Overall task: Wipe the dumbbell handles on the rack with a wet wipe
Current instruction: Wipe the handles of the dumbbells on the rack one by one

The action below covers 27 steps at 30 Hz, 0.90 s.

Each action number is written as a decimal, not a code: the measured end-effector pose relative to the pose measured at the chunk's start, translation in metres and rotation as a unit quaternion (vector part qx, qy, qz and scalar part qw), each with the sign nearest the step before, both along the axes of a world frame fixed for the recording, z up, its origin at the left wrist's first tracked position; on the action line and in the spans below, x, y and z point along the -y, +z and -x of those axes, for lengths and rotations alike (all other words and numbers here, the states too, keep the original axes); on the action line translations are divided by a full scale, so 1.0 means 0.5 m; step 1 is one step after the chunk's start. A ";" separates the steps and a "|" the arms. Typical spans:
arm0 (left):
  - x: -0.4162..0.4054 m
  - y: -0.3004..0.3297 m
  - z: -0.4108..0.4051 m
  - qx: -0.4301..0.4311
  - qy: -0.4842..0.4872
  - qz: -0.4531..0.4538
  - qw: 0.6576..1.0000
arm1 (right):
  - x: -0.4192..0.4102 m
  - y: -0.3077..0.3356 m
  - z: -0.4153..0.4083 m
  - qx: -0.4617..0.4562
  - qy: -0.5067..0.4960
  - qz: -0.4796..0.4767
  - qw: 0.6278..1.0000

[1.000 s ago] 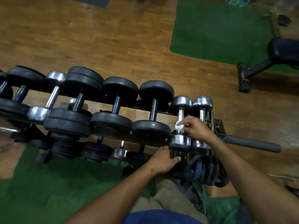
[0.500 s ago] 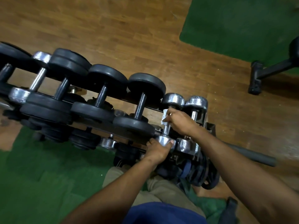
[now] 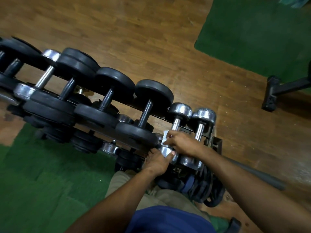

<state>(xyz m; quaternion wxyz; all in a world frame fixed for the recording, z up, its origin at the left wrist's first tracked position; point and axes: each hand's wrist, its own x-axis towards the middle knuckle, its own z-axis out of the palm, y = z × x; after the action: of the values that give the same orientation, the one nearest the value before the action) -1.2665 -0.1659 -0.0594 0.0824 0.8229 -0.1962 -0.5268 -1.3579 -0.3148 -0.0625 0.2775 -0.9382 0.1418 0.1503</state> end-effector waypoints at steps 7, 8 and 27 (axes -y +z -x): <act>-0.005 0.001 -0.003 0.007 -0.029 -0.005 1.000 | 0.037 0.009 0.001 0.040 -0.178 -0.002 0.983; -0.005 0.002 -0.003 0.005 -0.028 -0.005 1.000 | 0.032 0.012 -0.001 0.032 -0.149 0.007 0.988; -0.010 0.000 -0.001 0.014 -0.035 -0.003 0.999 | -0.004 0.031 -0.009 0.043 -0.306 0.092 0.947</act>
<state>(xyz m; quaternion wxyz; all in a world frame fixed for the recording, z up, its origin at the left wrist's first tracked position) -1.2660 -0.1610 -0.0595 0.0583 0.8231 -0.2246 -0.5183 -1.3534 -0.3126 -0.0467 0.2281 -0.8770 0.4230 0.0038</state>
